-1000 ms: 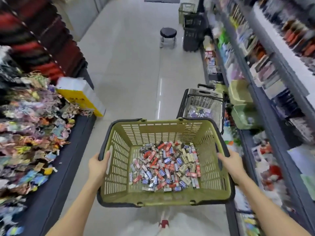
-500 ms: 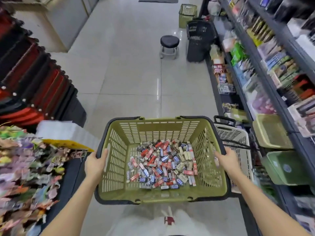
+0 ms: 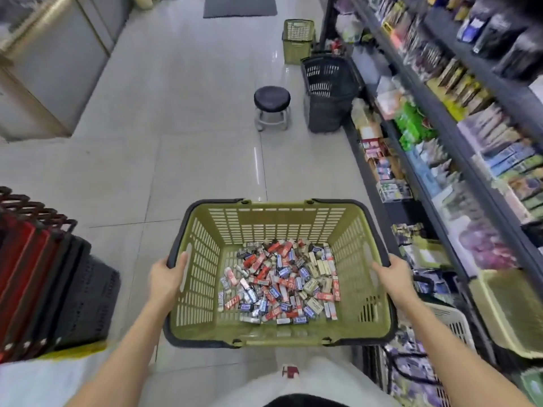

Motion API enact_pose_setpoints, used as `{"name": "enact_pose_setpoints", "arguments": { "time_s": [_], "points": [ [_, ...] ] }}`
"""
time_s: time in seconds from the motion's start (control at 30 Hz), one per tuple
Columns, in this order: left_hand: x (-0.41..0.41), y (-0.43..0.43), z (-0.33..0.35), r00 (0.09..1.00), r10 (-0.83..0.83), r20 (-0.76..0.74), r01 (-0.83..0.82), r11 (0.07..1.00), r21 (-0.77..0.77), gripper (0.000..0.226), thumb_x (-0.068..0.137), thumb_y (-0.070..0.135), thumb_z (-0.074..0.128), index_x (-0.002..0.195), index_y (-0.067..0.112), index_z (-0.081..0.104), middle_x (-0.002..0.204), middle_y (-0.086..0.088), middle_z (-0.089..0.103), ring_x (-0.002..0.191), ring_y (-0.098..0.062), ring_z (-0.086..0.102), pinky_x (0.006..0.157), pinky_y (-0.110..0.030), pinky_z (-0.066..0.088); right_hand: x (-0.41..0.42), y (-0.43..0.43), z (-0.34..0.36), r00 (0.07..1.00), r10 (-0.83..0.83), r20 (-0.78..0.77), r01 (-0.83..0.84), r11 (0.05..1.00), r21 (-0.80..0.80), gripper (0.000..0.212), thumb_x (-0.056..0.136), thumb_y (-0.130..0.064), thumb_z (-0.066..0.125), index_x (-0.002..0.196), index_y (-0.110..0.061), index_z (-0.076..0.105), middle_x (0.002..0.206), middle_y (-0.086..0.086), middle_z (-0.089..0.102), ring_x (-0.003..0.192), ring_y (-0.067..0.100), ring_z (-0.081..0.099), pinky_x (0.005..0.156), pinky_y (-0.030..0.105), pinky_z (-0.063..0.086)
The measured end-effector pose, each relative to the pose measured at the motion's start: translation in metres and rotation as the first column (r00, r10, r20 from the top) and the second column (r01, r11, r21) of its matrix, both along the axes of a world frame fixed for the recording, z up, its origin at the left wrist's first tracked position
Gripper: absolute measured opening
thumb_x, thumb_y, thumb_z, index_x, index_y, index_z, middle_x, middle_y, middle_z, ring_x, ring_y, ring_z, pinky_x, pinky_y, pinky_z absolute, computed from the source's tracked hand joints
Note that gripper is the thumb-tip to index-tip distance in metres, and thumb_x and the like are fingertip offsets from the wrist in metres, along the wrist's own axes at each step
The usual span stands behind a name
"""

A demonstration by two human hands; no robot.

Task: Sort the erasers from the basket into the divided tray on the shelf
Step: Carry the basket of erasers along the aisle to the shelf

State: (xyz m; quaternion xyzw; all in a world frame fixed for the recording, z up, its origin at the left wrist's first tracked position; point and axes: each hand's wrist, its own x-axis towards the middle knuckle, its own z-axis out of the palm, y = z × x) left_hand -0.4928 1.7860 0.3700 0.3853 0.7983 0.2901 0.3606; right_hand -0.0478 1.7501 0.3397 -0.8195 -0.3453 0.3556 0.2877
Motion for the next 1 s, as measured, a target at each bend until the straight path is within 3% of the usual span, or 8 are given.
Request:
{"name": "enact_pose_setpoints", "arguments": {
  "time_s": [0.1, 0.13, 0.2, 0.37, 0.57, 0.83, 0.93, 1.0],
  "points": [
    [0.014, 0.082, 0.002, 1.000, 0.017, 0.006, -0.017, 1.000, -0.018, 0.033, 0.093, 0.039, 0.056, 0.090, 0.007, 0.063, 0.069, -0.008, 0.065, 0.066, -0.028, 0.063, 0.058, -0.033, 0.046, 0.010, 0.081, 0.011, 0.999, -0.001, -0.037, 0.001, 1.000, 0.002, 0.027, 0.088, -0.024, 0.062, 0.112, -0.010, 0.062, 0.078, 0.010, 0.067, 0.076, 0.032, 0.063, 0.066, 0.037, 0.047],
    [0.019, 0.111, 0.004, 1.000, 0.018, 0.017, -0.017, 1.000, -0.022, 0.033, 0.093, 0.038, 0.056, 0.093, 0.006, 0.063, 0.072, -0.009, 0.066, 0.068, -0.028, 0.063, 0.059, -0.033, 0.047, 0.014, 0.110, 0.014, 1.000, -0.012, -0.027, 0.012, 1.000, 0.001, 0.042, 0.088, -0.024, 0.063, 0.125, -0.006, 0.055, 0.092, 0.018, 0.068, 0.086, 0.036, 0.063, 0.069, 0.036, 0.045],
    [0.029, 0.168, 0.008, 0.999, 0.022, 0.037, -0.021, 0.999, -0.028, 0.032, 0.094, 0.037, 0.055, 0.097, 0.006, 0.063, 0.075, -0.009, 0.067, 0.070, -0.028, 0.065, 0.059, -0.032, 0.048, 0.024, 0.168, 0.018, 0.999, -0.035, 0.026, 0.035, 0.999, 0.001, 0.052, 0.086, -0.020, 0.066, 0.128, 0.006, 0.049, 0.105, 0.024, 0.065, 0.093, 0.034, 0.061, 0.075, 0.038, 0.046],
    [0.052, 0.304, 0.018, 1.000, -0.017, -0.001, 0.017, 1.000, -0.017, 0.030, 0.093, 0.041, 0.055, 0.084, 0.013, 0.059, 0.076, -0.012, 0.067, 0.072, -0.031, 0.065, 0.066, -0.041, 0.051, 0.047, 0.298, 0.027, 0.999, -0.015, 0.040, 0.014, 0.999, 0.038, 0.012, 0.083, -0.018, 0.068, 0.093, -0.012, 0.064, 0.088, 0.006, 0.068, 0.071, 0.016, 0.059, 0.060, 0.028, 0.044],
    [0.078, 0.488, 0.012, 0.995, -0.100, -0.020, 0.100, 0.995, -0.018, 0.032, 0.092, 0.043, 0.054, 0.091, 0.012, 0.060, 0.082, -0.012, 0.067, 0.077, -0.031, 0.064, 0.075, -0.045, 0.053, 0.070, 0.451, 0.021, 0.997, -0.053, 0.047, 0.052, 0.998, 0.026, 0.019, 0.084, -0.019, 0.065, 0.097, -0.005, 0.064, 0.088, 0.012, 0.067, 0.081, 0.030, 0.063, 0.076, 0.044, 0.054],
    [0.118, 0.736, 0.030, 0.960, -0.277, -0.025, 0.278, 0.961, 0.015, 0.028, 0.093, 0.045, 0.052, 0.083, 0.019, 0.055, 0.082, -0.012, 0.067, 0.077, -0.033, 0.064, 0.075, -0.046, 0.053, 0.090, 0.627, 0.025, 0.971, -0.236, 0.043, 0.233, 0.970, 0.070, 0.005, 0.085, -0.016, 0.064, 0.083, -0.011, 0.065, 0.068, 0.005, 0.066, 0.063, 0.025, 0.062, 0.052, 0.027, 0.045],
    [0.140, 0.814, 0.039, 0.942, -0.332, -0.037, 0.334, 0.942, 0.033, 0.028, 0.094, 0.043, 0.053, 0.075, 0.021, 0.052, 0.080, -0.014, 0.066, 0.076, -0.035, 0.064, 0.072, -0.044, 0.052, 0.101, 0.682, 0.030, 0.953, -0.297, 0.051, 0.294, 0.953, 0.069, 0.011, 0.083, -0.016, 0.065, 0.073, -0.016, 0.061, 0.066, 0.003, 0.065, 0.062, 0.024, 0.063, 0.054, 0.030, 0.047],
    [0.157, 0.868, 0.040, 0.932, -0.361, -0.037, 0.362, 0.932, 0.030, 0.028, 0.094, 0.042, 0.053, 0.084, 0.015, 0.055, 0.083, -0.016, 0.067, 0.078, -0.036, 0.063, 0.074, -0.045, 0.052, 0.111, 0.719, 0.032, 0.942, -0.330, 0.058, 0.326, 0.943, 0.065, 0.017, 0.083, -0.016, 0.065, 0.068, -0.020, 0.058, 0.059, 0.001, 0.062, 0.055, 0.022, 0.060, 0.049, 0.027, 0.043]
  ]
}}
